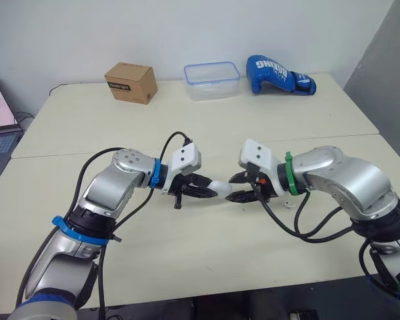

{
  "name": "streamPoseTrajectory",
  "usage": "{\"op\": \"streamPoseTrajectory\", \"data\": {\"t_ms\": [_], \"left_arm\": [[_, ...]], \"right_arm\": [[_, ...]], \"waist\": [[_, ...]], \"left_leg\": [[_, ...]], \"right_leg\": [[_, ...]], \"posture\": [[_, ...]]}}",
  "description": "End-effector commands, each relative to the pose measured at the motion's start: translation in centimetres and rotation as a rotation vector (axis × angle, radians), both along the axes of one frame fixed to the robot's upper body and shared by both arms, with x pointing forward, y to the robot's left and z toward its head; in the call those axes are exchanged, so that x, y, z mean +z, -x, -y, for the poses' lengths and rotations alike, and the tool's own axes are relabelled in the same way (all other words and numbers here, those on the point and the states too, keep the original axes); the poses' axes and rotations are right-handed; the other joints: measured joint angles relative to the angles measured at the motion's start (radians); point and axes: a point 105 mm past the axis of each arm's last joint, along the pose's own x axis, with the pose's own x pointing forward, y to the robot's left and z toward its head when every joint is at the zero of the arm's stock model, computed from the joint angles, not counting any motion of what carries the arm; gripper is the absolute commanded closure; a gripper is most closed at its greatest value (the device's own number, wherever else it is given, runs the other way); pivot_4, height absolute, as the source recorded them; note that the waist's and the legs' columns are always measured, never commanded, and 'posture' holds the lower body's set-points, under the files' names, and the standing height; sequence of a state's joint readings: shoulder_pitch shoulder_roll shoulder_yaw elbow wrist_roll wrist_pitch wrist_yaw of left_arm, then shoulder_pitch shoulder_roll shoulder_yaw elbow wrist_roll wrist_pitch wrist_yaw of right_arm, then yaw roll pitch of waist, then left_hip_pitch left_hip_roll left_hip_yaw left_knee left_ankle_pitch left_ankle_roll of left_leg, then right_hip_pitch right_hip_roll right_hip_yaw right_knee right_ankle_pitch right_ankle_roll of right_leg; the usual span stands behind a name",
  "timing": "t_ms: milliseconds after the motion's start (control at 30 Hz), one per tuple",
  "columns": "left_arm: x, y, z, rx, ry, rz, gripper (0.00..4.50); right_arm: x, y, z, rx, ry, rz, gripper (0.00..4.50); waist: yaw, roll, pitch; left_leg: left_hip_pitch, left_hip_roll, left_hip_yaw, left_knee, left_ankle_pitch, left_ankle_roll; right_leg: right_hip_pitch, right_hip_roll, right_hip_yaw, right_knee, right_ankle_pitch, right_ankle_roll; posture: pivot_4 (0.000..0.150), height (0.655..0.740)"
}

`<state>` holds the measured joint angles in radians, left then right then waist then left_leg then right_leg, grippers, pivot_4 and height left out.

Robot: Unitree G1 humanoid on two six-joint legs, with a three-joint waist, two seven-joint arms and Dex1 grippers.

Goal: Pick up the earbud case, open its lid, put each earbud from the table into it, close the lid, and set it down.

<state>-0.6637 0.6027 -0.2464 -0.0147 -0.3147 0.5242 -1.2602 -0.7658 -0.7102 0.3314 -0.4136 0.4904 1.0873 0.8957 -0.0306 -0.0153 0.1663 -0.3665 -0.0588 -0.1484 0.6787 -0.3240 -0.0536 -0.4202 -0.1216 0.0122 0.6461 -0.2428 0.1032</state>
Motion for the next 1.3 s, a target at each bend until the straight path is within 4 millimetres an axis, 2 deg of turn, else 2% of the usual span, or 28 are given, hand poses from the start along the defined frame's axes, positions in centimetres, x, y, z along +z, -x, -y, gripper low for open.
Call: {"op": "streamPoseTrajectory", "data": {"t_ms": [33, 300, 533, 1300], "left_arm": [[1.2, -0.2, -0.2, 0.006, 0.145, 0.035, 3.66], [1.3, 0.4, -0.3, -0.018, 0.366, -0.038, 3.66], [0.4, 0.1, -0.7, 0.018, 0.372, -0.014, 3.66], [2.5, 1.3, 0.0, -0.058, 0.415, -0.046, 3.72]], "right_arm": [[1.0, 0.1, 0.6, -0.015, -0.059, 0.061, 2.10], [2.2, 0.5, 0.8, -0.019, -0.175, 0.080, 2.10], [2.5, 0.1, 0.3, -0.024, -0.212, 0.109, 2.10], [1.9, -1.2, -0.1, -0.068, -0.218, 0.120, 2.04]], "waist": [[0.000, 0.000, 0.000], [0.000, 0.000, 0.000], [0.000, 0.000, 0.000], [-0.001, 0.000, 0.000]], "left_leg": [[0.000, 0.000, 0.000, 0.000, 0.000, 0.000], [0.000, 0.000, 0.000, 0.000, 0.000, 0.000], [0.000, 0.000, 0.000, 0.000, 0.000, 0.000], [0.000, 0.000, 0.000, 0.000, 0.000, 0.000]], "right_leg": [[0.000, 0.000, 0.000, 0.000, 0.000, 0.000], [0.000, 0.000, 0.000, 0.000, 0.000, 0.000], [0.000, 0.000, 0.000, 0.000, 0.000, 0.000], [0.000, 0.000, 0.000, 0.000, 0.000, 0.000]], "posture": [[0.150, 0.7307], [0.150, 0.7307], [0.150, 0.7307], [0.150, 0.7307]]}}
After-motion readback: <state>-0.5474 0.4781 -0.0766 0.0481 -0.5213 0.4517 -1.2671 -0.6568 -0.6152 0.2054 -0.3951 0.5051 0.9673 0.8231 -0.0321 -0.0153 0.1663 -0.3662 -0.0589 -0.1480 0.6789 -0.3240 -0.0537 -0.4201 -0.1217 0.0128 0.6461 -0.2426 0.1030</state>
